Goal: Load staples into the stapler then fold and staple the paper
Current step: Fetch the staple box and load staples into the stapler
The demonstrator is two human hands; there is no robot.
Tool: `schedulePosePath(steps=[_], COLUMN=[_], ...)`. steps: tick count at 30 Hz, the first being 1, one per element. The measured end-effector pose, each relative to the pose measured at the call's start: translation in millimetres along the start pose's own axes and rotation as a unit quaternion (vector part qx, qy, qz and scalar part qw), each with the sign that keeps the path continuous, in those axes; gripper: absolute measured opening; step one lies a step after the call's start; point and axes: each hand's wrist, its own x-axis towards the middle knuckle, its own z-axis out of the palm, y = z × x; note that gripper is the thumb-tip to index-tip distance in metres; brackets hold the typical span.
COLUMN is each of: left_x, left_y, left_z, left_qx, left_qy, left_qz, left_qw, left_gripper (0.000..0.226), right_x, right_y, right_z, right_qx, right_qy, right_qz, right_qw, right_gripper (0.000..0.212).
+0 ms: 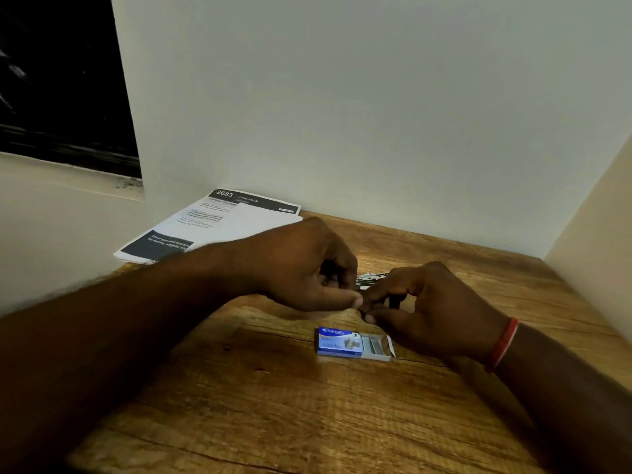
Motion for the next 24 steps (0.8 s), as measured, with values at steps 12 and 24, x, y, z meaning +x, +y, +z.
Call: schedulePosePath(steps=[12, 24], left_x=[-4, -1], left_y=[6, 7], left_z=[0, 4], left_qx=[-0.016, -0.025], left_qy=[-0.159, -0.163], left_qz=[-0.072, -0.092], left_qw=[0.985, 0.982], left_gripper=[0.036, 0.034], right_x=[-3, -5], right_y=[-20, -19], right_z=[-24, -24], right_qx=[0.102, 0.060], right_qy=[-0.046, -0.117], right_qz=[-0.006, -0.007], right_qw=[0.994, 0.991], right_gripper=[0.013, 0.011])
